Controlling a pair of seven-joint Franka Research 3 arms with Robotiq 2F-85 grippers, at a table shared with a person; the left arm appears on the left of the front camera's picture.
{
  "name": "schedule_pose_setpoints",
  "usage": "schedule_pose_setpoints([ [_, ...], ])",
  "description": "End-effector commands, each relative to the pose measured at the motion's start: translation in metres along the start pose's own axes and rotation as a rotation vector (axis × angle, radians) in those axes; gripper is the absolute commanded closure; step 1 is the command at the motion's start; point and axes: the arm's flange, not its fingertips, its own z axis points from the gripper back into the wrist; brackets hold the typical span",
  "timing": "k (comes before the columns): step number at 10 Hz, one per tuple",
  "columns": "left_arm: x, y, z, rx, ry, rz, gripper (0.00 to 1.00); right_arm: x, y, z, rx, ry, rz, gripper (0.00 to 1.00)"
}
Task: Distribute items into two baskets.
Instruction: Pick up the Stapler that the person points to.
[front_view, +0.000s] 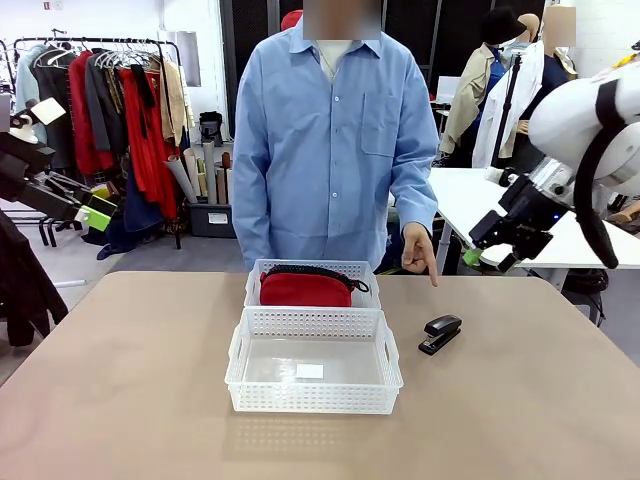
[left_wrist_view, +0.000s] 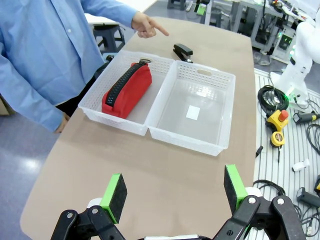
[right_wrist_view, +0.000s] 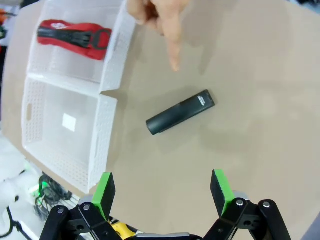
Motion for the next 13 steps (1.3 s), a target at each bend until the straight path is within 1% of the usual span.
schedule_pose_setpoints([
  [1, 0.0, -0.001, 0.001, -0.005, -0.001, 0.004, 0.0, 0.002, 0.013, -0.012, -0.083, 0.029, -0.097, 0.0],
  [5, 0.0, -0.001, 0.001, -0.005, -0.001, 0.004, 0.0, 0.009, 0.017, -0.035, -0.136, -0.034, -0.294, 0.0],
  [8, 0.0, -0.001, 0.001, -0.005, -0.001, 0.004, 0.0, 0.012, 0.021, -0.053, -0.241, -0.078, -0.385, 0.0],
  [9, 0.0, -0.001, 0.001, -0.005, -0.001, 0.004, 0.0, 0.011, 0.024, -0.059, -0.265, -0.065, -0.393, 0.0],
  [11, 0.0, -0.001, 0.001, -0.005, -0.001, 0.004, 0.0, 0.012, 0.029, -0.069, -0.303, -0.075, -0.413, 0.0],
  [13, 0.0, -0.001, 0.001, -0.005, -0.001, 0.004, 0.0, 0.014, 0.031, -0.078, -0.303, -0.077, -0.424, 0.0],
])
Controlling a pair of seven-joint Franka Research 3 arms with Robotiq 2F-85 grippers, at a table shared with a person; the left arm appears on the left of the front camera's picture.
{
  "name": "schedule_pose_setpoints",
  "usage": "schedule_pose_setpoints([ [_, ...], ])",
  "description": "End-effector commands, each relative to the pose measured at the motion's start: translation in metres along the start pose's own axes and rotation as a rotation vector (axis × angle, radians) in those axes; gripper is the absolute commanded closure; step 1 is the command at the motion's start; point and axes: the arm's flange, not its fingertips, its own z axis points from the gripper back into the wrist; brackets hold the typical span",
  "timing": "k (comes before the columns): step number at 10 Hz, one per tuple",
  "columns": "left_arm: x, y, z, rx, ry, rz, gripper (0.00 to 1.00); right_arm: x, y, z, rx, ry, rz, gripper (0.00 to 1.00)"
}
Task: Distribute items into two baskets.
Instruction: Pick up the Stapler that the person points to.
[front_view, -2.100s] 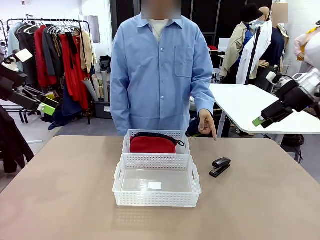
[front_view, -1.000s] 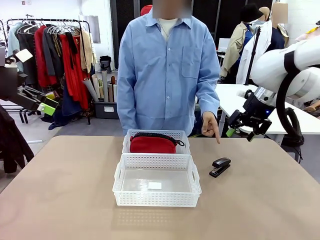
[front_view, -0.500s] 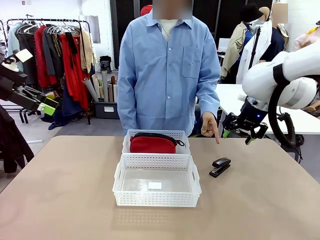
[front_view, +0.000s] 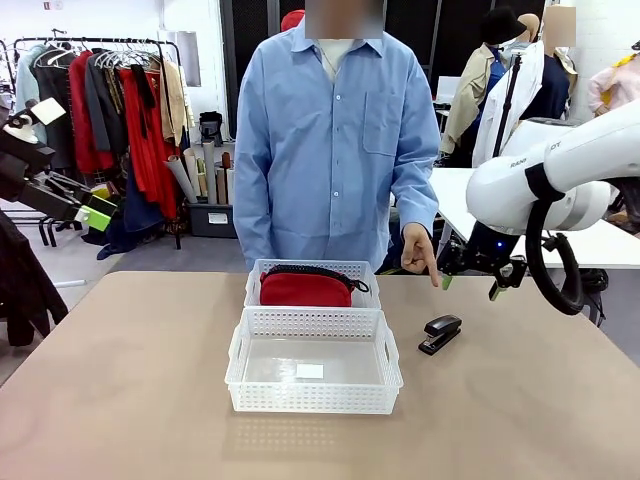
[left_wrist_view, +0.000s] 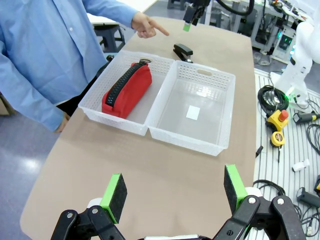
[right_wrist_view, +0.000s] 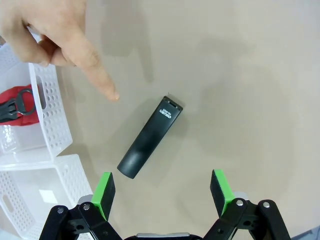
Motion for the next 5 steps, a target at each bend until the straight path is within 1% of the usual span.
schedule_pose_setpoints([
  [1, 0.0, -0.001, 0.001, -0.005, -0.001, 0.004, 0.0, 0.0, 0.009, -0.007, -0.029, -0.033, -0.037, 0.0],
  [4, 0.0, -0.001, 0.001, -0.005, -0.001, 0.004, 0.0, -0.002, 0.016, -0.019, -0.034, -0.061, -0.052, 0.0],
  [5, 0.0, -0.001, 0.001, -0.005, -0.001, 0.004, 0.0, -0.002, 0.019, -0.025, -0.033, -0.057, -0.057, 0.0],
])
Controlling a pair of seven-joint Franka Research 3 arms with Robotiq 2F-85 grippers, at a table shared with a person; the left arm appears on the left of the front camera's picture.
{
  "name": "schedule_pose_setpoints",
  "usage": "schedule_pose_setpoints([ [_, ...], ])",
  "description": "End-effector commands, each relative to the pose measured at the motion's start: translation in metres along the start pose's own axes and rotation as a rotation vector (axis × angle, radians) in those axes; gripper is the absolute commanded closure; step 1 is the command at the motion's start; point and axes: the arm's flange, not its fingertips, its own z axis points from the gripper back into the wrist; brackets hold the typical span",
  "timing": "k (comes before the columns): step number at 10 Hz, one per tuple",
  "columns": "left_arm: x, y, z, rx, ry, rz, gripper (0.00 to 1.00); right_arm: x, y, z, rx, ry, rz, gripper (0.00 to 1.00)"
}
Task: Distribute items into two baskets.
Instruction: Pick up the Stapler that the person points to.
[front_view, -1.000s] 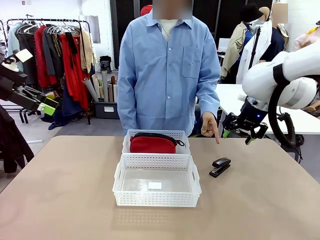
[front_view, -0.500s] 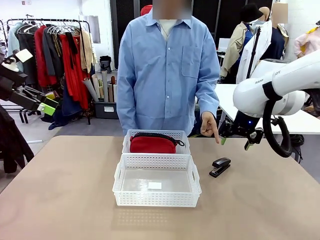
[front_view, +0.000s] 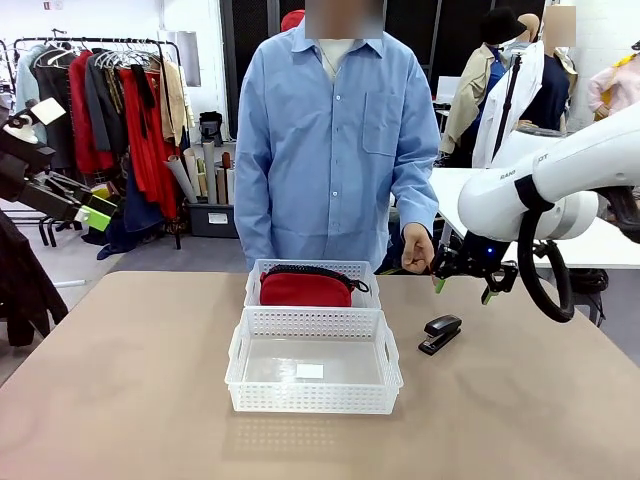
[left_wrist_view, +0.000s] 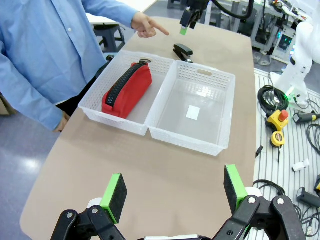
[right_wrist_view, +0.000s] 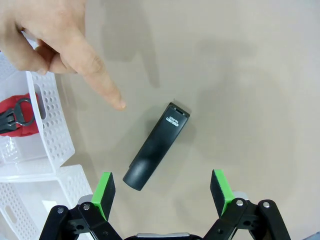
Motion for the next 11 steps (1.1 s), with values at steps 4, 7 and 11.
schedule_pose_setpoints([
  [4, 0.0, -0.001, 0.001, -0.005, -0.001, 0.004, 0.0, -0.007, 0.016, -0.019, -0.1, -0.017, -0.075, 0.0],
  [7, 0.0, -0.001, 0.001, -0.005, -0.001, 0.004, 0.0, -0.01, 0.02, -0.029, -0.128, -0.005, -0.084, 0.0],
  [11, 0.0, -0.001, 0.001, -0.005, -0.001, 0.004, 0.0, -0.006, 0.023, -0.049, -0.13, 0.011, -0.097, 0.0],
])
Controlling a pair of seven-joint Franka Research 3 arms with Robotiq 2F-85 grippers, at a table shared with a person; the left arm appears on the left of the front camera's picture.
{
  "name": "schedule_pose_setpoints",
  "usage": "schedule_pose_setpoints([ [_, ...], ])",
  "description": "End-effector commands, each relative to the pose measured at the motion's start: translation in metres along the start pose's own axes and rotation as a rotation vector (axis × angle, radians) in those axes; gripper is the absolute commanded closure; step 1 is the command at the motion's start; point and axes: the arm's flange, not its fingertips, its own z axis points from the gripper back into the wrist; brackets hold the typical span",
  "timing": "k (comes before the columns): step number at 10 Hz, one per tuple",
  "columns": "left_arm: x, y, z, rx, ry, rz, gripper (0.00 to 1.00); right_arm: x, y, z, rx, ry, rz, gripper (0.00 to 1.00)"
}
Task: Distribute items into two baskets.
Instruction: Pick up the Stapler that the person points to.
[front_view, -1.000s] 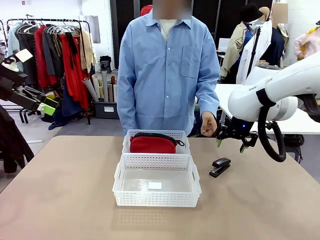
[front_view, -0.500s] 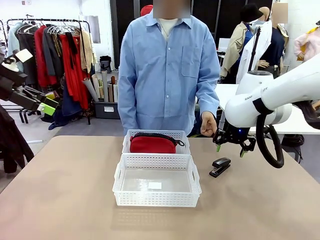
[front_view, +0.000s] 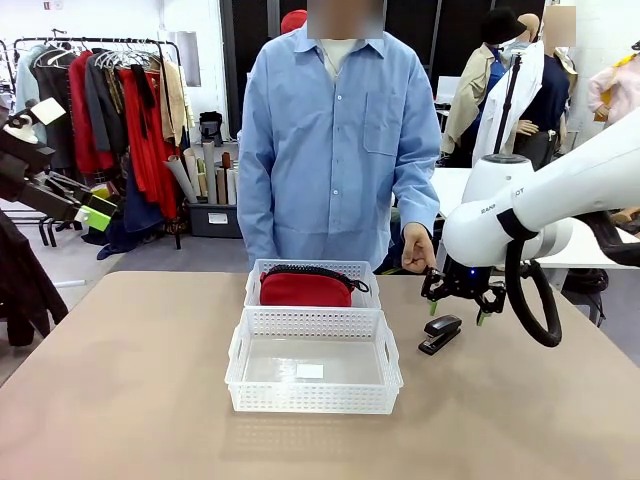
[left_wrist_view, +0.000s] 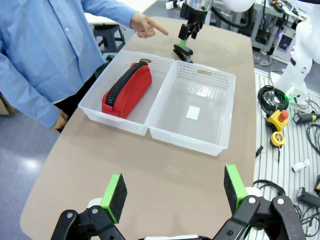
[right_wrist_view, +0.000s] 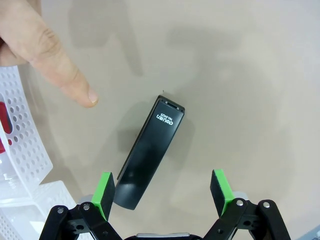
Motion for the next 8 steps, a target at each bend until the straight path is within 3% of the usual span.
schedule_pose_setpoints([
  [1, 0.0, -0.001, 0.001, -0.005, -0.001, 0.004, 0.0, 0.007, 0.012, -0.007, -0.024, -0.006, -0.032, 0.0],
  [8, 0.0, -0.001, 0.001, -0.005, -0.001, 0.004, 0.0, 0.016, 0.016, -0.035, -0.045, 0.049, -0.047, 0.0],
])
